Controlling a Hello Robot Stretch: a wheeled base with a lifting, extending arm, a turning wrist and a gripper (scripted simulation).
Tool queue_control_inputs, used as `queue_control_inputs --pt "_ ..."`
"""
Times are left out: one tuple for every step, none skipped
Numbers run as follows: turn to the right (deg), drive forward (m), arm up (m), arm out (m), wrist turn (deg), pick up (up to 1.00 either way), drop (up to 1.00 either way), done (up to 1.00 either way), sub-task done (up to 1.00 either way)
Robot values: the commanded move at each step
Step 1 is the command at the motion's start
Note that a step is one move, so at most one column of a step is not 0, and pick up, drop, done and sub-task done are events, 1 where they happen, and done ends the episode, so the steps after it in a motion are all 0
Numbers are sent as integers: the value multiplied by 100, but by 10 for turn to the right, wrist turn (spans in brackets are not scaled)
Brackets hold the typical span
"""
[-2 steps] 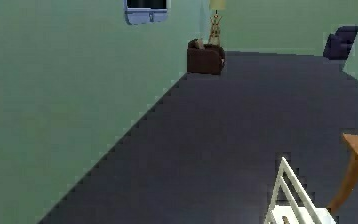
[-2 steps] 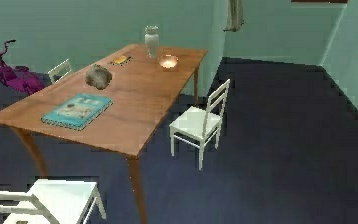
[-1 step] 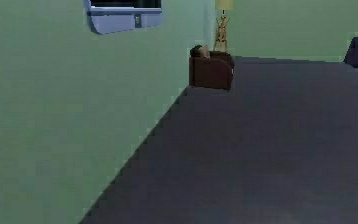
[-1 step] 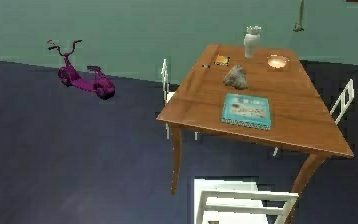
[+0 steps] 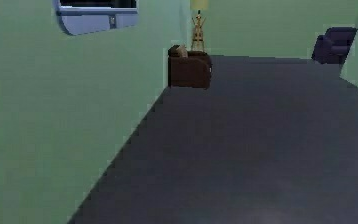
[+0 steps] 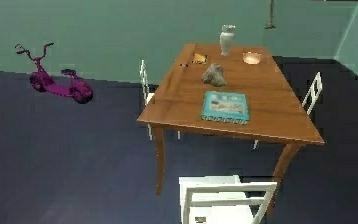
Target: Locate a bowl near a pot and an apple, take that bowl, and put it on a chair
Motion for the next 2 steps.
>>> queue_control_inputs --pt "0 20 0 0 0 0 0 0 0" --pt "330 0 0 0 0 0 0 0 0"
